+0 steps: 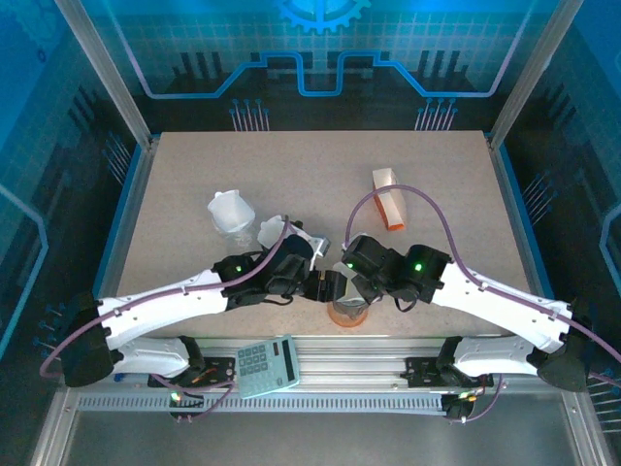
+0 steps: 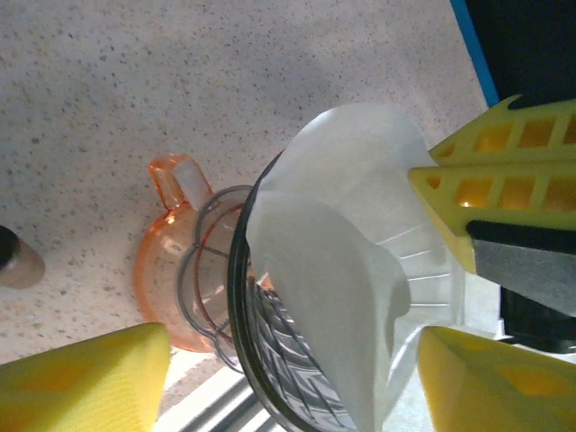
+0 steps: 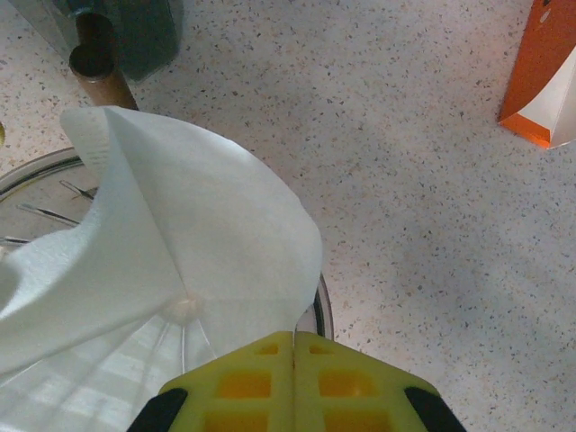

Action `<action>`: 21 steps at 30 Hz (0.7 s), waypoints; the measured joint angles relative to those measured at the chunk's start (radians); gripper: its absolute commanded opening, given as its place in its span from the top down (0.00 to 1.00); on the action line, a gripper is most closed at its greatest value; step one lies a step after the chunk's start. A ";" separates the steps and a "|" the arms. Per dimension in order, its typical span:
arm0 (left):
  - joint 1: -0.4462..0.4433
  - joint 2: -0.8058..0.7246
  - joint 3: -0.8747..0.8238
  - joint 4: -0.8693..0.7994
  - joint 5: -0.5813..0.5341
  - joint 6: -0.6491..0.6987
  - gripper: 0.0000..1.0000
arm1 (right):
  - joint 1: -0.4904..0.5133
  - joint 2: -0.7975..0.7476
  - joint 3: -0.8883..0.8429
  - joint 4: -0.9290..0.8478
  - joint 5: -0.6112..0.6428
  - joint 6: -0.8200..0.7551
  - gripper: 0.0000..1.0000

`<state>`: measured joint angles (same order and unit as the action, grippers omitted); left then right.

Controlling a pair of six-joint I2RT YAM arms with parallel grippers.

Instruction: Place the coffee filter in the dripper

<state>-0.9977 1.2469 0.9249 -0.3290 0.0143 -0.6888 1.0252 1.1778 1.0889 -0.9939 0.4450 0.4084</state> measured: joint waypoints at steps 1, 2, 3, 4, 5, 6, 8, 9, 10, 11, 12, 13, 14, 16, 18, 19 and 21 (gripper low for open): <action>0.000 0.000 0.000 -0.006 -0.003 0.001 0.37 | 0.001 0.000 0.000 0.000 0.000 0.002 1.00; 0.000 0.000 0.000 -0.014 -0.008 0.003 0.41 | 0.002 0.000 0.000 0.000 0.000 0.003 1.00; 0.000 0.000 0.000 -0.022 -0.012 0.006 0.45 | 0.002 0.000 0.000 0.000 0.000 0.003 1.00; 0.000 0.000 0.000 -0.028 -0.014 0.006 0.50 | 0.002 0.000 0.000 0.000 0.000 0.003 1.00; 0.000 0.000 0.000 -0.034 -0.017 0.008 0.53 | 0.002 0.000 0.000 0.000 0.000 0.004 1.00; 0.000 0.000 0.000 -0.039 -0.019 0.008 0.56 | 0.002 0.000 0.000 0.000 0.000 0.006 1.00; 0.000 0.000 0.000 -0.047 -0.019 0.006 0.59 | 0.002 0.000 0.000 0.000 0.000 0.007 1.00; 0.000 0.000 0.000 -0.050 -0.019 0.005 0.60 | 0.002 0.000 0.000 0.000 0.000 0.010 1.00; 0.000 0.000 0.000 -0.054 -0.020 0.003 0.61 | 0.002 0.000 0.000 0.000 0.000 0.010 1.00; 0.000 0.000 0.000 -0.057 -0.022 0.003 0.63 | 0.002 0.000 0.000 0.000 0.000 0.011 1.00; 0.000 0.000 0.000 -0.060 -0.022 0.003 0.65 | 0.002 0.000 0.000 0.000 0.000 0.011 1.00; 0.000 0.000 0.000 -0.061 -0.022 0.000 0.67 | 0.002 -0.001 0.000 0.000 0.000 0.012 1.00; 0.000 0.000 0.000 -0.062 -0.022 -0.002 0.69 | 0.002 -0.001 0.000 0.000 0.000 0.014 1.00; 0.000 -0.001 0.000 -0.062 -0.022 -0.011 0.71 | 0.002 -0.003 0.000 0.000 0.000 0.015 0.99; 0.000 -0.005 0.000 -0.062 -0.022 -0.016 0.74 | 0.002 -0.005 0.000 0.000 0.000 0.018 0.96; 0.000 -0.006 0.000 -0.062 -0.022 -0.017 0.76 | 0.002 -0.006 0.000 0.000 0.000 0.019 0.95; 0.000 -0.009 0.000 -0.060 -0.021 -0.019 0.80 | 0.002 -0.009 0.000 0.001 0.000 0.022 0.90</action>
<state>-0.9977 1.2377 0.9253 -0.3893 -0.0071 -0.7074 1.0275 1.1687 1.0889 -0.9932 0.4450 0.4301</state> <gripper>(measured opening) 0.224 0.064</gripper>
